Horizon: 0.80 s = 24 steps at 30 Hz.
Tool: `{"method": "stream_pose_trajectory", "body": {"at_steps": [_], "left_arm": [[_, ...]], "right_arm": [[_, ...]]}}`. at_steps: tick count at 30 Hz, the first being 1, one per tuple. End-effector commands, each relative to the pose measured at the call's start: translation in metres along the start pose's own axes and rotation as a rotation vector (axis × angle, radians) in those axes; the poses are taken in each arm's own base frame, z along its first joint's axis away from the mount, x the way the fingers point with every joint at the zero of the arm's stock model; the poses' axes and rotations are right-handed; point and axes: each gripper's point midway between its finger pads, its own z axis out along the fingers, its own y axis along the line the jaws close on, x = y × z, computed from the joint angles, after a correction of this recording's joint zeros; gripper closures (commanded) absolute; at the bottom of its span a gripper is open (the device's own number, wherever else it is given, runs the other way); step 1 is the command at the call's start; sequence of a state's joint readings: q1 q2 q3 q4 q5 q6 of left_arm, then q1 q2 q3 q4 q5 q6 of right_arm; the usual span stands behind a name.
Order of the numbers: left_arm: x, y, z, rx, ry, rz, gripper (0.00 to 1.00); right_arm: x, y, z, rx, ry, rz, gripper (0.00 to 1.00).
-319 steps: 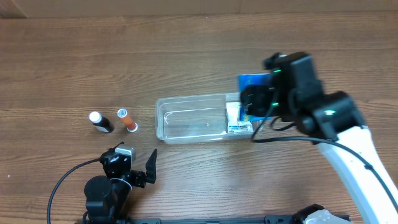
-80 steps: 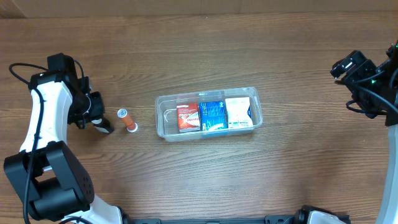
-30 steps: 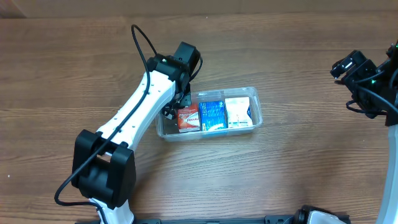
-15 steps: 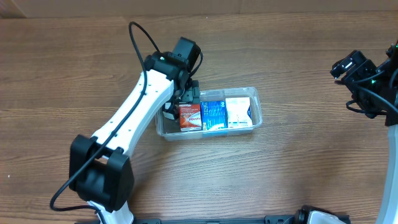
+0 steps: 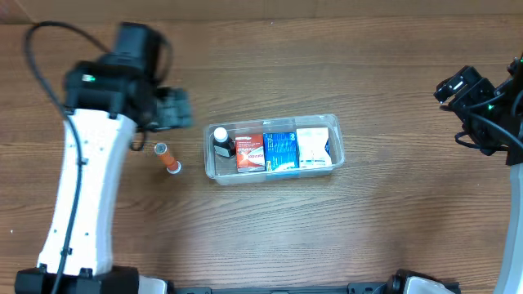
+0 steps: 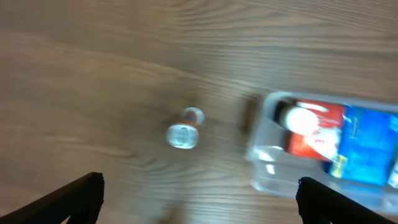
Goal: Pack container
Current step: 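Grasp the orange tube with the left gripper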
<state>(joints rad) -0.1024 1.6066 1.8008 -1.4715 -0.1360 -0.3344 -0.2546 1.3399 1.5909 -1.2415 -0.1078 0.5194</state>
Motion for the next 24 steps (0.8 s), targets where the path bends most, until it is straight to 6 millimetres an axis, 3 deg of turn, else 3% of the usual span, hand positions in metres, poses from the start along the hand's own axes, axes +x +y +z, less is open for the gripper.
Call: {"method": "stream_pose_trajectory", "body": {"at_steps": [1,5,10,15,20,24], "left_arm": [[0.01,0.021,0.033,0.063,0.123,0.037,0.04],[0.027,0.029,0.08,0.091,0.246,0.093,0.05],[0.034,0.024,0.118,0.113,0.301,0.135,0.17],[0.029,0.025,0.131,0.098,0.298,0.139,0.19],[0.034,0.024,0.136,0.1,0.328,0.164,0.35],[0.04,0.018,0.133,0.095,0.347,0.199,0.31]], "right_arm": [[-0.002,0.002,-0.004,-0.012,-0.015,-0.005,0.0],[-0.002,0.002,-0.004,-0.012,-0.015,-0.005,0.0],[-0.002,0.002,-0.004,-0.012,-0.015,-0.005,0.0],[-0.002,0.002,-0.004,-0.012,-0.015,-0.005,0.0],[-0.002,0.002,-0.004,-0.012,-0.015,-0.005,0.0],[-0.002,0.002,-0.004,-0.012,-0.015,-0.005,0.0]]}}
